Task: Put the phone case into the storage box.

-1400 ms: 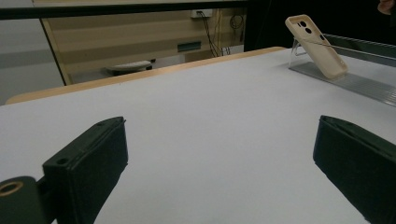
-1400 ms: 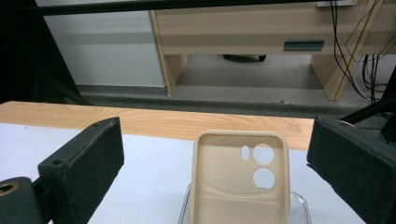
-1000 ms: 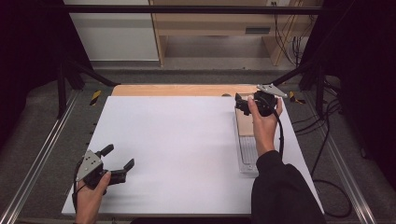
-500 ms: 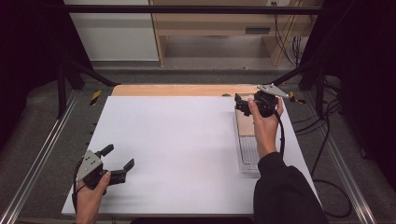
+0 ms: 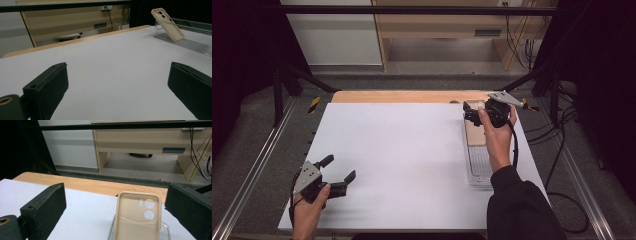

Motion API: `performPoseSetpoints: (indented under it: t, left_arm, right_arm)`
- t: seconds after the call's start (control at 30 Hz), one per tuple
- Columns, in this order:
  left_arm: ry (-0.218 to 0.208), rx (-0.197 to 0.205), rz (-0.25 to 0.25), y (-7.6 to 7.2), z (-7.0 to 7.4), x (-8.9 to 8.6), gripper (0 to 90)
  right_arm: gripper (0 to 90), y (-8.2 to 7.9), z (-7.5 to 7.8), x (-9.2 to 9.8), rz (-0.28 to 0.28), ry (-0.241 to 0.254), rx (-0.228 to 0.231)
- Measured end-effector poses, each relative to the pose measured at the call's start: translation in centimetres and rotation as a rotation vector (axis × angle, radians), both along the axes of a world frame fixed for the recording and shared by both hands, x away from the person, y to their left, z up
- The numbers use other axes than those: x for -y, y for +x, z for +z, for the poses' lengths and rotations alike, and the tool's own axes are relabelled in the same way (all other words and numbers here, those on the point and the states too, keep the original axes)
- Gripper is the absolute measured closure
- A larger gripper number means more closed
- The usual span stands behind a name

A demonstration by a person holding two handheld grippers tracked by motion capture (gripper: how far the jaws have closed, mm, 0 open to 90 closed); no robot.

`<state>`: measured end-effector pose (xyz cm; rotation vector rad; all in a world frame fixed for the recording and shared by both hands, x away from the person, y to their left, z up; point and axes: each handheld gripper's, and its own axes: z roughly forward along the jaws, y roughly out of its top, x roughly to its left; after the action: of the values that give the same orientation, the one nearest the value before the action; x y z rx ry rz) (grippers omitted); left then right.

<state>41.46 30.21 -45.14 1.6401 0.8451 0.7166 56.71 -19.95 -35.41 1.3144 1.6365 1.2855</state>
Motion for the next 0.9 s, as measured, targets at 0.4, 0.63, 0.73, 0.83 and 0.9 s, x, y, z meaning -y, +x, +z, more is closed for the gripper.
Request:
performPoseSetpoints:
  t: [0.4, 0.63, 0.73, 0.83, 0.9]
  left_arm:
    - [0.004, 0.0, -0.011, 0.0, 0.0, 0.0, 2.6]
    - [0.007, 0.001, -0.021, 0.0, 0.0, 0.1, 2.5]
    - [0.005, 0.003, -0.027, 0.0, 0.0, 0.1, 2.3]
    - [0.006, 0.002, -0.03, -0.1, 0.0, 0.1, 2.2]
    - [0.006, 0.003, -0.031, -0.1, 0.0, 0.1, 2.2]
  right_arm:
    - [3.7, -0.8, 0.0, 0.2, 0.022, 0.008, 0.004]
    - [3.7, -1.4, 0.3, 0.2, 0.036, 0.012, 0.011]
    - [3.7, -1.7, 0.3, 0.3, 0.042, 0.008, 0.013]
    - [3.6, -1.9, 0.4, 0.4, 0.046, 0.012, 0.019]
    - [3.6, -2.1, 0.4, 0.4, 0.05, 0.009, 0.019]
